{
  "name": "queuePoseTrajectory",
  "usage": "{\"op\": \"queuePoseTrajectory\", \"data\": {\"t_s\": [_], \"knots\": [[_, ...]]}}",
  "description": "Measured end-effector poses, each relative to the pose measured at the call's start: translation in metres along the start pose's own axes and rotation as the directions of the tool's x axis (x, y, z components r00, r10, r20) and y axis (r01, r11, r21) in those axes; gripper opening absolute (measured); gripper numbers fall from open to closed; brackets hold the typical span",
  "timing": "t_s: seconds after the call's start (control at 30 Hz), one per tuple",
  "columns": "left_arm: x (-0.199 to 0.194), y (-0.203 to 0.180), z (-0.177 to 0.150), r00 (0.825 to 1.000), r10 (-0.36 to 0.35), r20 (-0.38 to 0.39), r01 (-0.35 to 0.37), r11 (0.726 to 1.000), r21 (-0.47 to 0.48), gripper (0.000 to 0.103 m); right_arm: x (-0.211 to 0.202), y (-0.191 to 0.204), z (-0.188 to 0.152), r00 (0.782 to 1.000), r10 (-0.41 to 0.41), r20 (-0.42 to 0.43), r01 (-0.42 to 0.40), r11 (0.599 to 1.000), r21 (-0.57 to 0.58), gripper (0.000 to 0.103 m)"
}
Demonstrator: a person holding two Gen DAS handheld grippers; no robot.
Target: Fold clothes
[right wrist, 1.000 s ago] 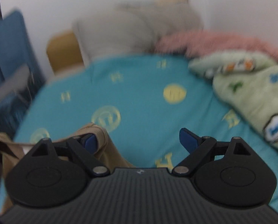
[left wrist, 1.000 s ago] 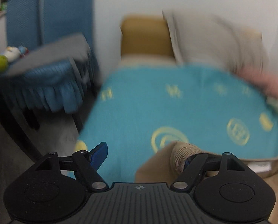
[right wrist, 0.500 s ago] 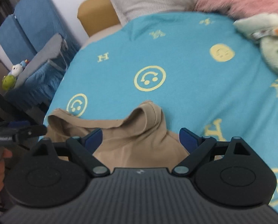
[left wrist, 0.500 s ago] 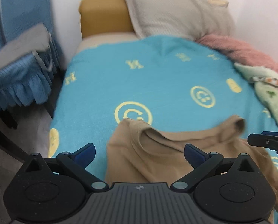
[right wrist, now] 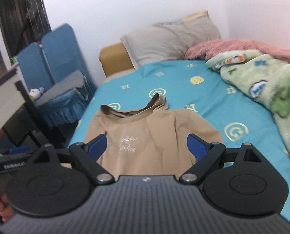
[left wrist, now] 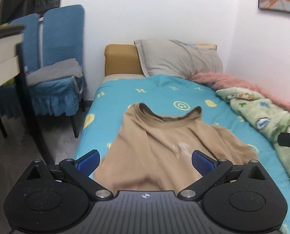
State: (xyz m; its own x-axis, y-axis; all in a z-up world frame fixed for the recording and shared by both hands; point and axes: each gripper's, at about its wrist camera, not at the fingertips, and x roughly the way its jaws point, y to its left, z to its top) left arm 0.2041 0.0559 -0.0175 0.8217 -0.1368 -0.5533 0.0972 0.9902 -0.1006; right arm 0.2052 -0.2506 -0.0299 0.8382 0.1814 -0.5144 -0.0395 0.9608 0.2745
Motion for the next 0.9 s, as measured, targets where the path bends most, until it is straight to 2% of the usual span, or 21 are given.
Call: {"op": "queuePoseTrajectory", "data": {"t_s": [0.07, 0.2, 0.27, 0.37, 0.5, 0.63, 0.77, 0.9], "knots": [[-0.027, 0.007, -0.02, 1.0, -0.01, 0.002, 0.01, 0.999, -0.046, 0.101, -0.035, 0.003, -0.013, 0.999, -0.002, 0.033, 0.002, 1.0, 0.008, 0.091], [-0.049, 0.029, -0.04, 0.999, 0.031, -0.039, -0.037, 0.986, -0.164, 0.097, -0.073, -0.009, -0.038, 0.998, 0.014, 0.06, -0.018, 0.998, 0.062, 0.091], [-0.056, 0.039, -0.048, 0.997, 0.046, -0.062, -0.059, 0.972, -0.226, 0.097, -0.085, -0.016, -0.048, 0.998, 0.017, 0.067, -0.023, 0.996, 0.091, 0.091], [-0.055, 0.057, -0.049, 0.998, 0.011, -0.069, -0.034, 0.938, -0.345, 0.096, -0.088, -0.026, -0.055, 0.998, 0.021, 0.058, -0.028, 0.992, 0.124, 0.091], [-0.032, 0.077, -0.054, 0.996, -0.046, -0.073, 0.005, 0.875, -0.485, 0.095, -0.077, -0.038, -0.055, 0.999, 0.016, 0.044, -0.023, 0.985, 0.172, 0.091], [0.003, 0.097, -0.061, 0.992, -0.121, -0.023, 0.08, 0.772, -0.631, 0.094, -0.069, -0.047, -0.059, 1.0, 0.001, 0.022, -0.005, 0.977, 0.213, 0.091], [0.046, 0.111, -0.056, 0.997, -0.062, -0.039, 0.02, 0.749, -0.662, 0.091, -0.055, -0.053, -0.062, 1.0, 0.006, -0.011, -0.003, 0.969, 0.248, 0.091], [0.088, 0.126, -0.052, 0.997, -0.033, -0.073, -0.026, 0.724, -0.69, 0.081, -0.038, -0.058, -0.061, 0.999, 0.001, -0.033, 0.008, 0.963, 0.27, 0.091]]}}
